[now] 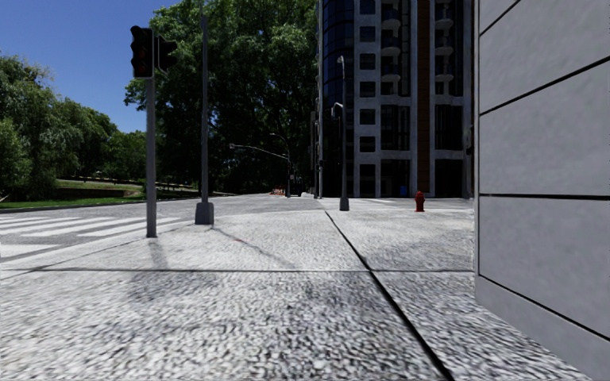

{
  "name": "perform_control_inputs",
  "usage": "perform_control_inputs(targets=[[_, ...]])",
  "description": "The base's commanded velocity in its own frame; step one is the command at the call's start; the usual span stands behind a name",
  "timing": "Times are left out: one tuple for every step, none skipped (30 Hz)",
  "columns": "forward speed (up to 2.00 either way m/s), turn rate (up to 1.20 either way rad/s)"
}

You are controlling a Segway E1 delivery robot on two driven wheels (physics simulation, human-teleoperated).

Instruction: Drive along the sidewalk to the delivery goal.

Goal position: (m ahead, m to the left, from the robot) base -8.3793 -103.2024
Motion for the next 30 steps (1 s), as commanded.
perform_control_inputs(targets=[[2.00, -0.26], [2.00, -0.27], [2.00, -0.27], [2.00, -0.27], [2.00, -0.28], [2.00, -0.36], [2.00, -0.36], [2.00, -0.41], [2.00, -0.42], [2.00, -0.42], [2.00, -0.42], [2.00, -0.42], [2.00, -0.43], [2.00, -0.43], [2.00, -0.43], [2.00, -0.43], [2.00, -0.43], [2.00, -0.43], [2.00, -0.43], [2.00, -0.43], [2.00, -0.43], [2.00, -0.43], [2.00, -0.43], [2.00, -0.43], [2.00, -0.42], [2.00, -0.42], [2.00, -0.42], [2.00, -0.42], [2.00, -0.42], [2.00, -0.42]])
